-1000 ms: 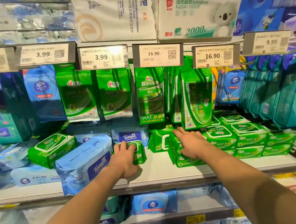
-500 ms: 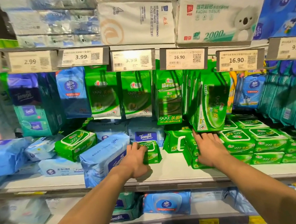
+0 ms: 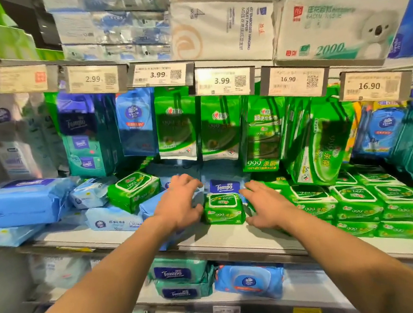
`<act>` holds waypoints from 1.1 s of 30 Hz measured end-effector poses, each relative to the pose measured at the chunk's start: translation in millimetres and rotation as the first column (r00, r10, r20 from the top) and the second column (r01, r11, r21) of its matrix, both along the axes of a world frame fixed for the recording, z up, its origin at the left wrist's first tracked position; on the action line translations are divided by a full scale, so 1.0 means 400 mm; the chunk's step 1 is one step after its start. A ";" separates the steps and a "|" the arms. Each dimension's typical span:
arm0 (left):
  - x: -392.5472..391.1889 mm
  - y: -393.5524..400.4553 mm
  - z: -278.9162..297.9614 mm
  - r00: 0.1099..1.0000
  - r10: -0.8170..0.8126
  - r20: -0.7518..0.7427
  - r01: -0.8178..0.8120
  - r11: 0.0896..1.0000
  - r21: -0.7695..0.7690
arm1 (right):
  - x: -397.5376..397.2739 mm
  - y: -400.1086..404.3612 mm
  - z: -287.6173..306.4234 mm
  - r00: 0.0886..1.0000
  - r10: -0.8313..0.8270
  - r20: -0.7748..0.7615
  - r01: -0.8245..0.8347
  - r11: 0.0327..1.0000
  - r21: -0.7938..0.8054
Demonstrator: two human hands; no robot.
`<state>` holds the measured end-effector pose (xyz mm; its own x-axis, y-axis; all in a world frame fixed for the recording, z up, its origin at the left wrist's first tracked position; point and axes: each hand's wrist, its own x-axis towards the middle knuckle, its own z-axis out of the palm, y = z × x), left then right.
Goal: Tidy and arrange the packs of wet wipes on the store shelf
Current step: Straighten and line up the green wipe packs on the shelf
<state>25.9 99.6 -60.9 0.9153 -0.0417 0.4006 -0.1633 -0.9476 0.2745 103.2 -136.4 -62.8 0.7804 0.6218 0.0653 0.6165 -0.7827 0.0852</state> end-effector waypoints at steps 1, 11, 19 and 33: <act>-0.003 0.011 0.009 0.997 0.069 -0.020 -0.068 0.996 0.055 | 0.007 0.022 -0.004 1.000 0.011 -0.020 -0.011 1.000 0.015; -0.030 0.070 -0.005 0.927 0.282 -0.247 -0.224 0.945 0.239 | 0.052 0.144 -0.078 0.956 -0.081 -0.282 0.085 0.996 0.000; -0.005 0.071 0.000 0.916 0.287 -0.281 -0.224 0.945 0.237 | 0.088 0.163 -0.086 0.949 -0.108 -0.296 0.113 0.994 0.002; 0.040 0.051 0.027 0.825 0.352 -0.441 -0.241 0.927 0.288 | 0.007 0.057 -0.008 0.970 -0.149 -0.193 0.102 0.967 -0.231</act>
